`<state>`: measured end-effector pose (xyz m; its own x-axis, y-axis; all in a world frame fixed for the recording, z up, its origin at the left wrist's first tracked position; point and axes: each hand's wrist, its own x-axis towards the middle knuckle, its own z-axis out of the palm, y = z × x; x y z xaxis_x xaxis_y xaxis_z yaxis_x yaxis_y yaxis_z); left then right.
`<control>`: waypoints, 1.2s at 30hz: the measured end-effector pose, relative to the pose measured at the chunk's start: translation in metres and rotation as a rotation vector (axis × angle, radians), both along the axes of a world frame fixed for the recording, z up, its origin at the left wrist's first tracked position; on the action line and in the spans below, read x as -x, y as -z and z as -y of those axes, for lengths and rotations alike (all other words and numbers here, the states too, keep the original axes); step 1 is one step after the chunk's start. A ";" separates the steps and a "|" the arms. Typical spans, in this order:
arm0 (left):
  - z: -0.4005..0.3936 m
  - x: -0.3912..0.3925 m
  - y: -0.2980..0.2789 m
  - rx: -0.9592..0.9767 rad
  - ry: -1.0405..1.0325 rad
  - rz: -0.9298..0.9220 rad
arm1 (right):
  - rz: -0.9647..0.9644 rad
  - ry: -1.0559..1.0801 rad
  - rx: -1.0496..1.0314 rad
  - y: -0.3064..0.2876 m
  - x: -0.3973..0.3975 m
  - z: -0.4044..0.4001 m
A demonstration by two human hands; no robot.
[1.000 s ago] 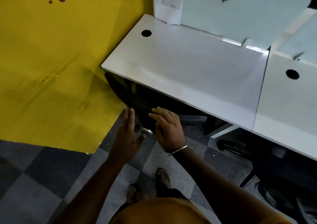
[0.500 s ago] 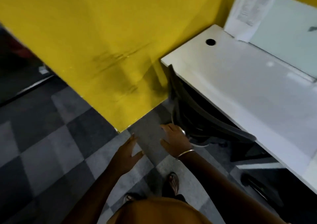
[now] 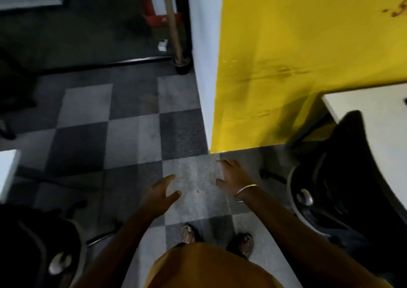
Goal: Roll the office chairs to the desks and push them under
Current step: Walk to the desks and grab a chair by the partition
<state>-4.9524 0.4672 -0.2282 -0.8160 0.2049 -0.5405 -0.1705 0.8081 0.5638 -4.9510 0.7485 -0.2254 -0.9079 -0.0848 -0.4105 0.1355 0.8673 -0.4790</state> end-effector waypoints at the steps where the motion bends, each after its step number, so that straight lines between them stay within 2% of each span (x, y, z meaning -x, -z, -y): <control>1: 0.015 0.001 0.000 0.016 -0.027 -0.009 | 0.011 -0.020 -0.002 0.000 0.011 0.015; 11: 0.186 -0.005 -0.003 0.106 -0.302 -0.071 | -0.021 -0.393 -0.001 0.003 0.119 0.199; 18: 0.228 0.018 -0.014 0.105 -0.441 -0.070 | -0.106 -0.625 0.017 -0.006 0.197 0.298; 30: 0.304 0.163 -0.014 0.115 -0.728 -0.099 | -0.150 -0.939 0.026 -0.008 0.398 0.435; 36: 0.366 0.237 -0.025 0.126 -0.908 -0.154 | -0.179 -1.120 0.015 -0.019 0.494 0.532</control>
<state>-5.1893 0.1015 -0.2028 -0.6994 -0.6004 -0.3878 -0.6984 0.4585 0.5495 -5.4452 0.2161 -0.2063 -0.3635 -0.8903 -0.2743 -0.7846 0.4513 -0.4251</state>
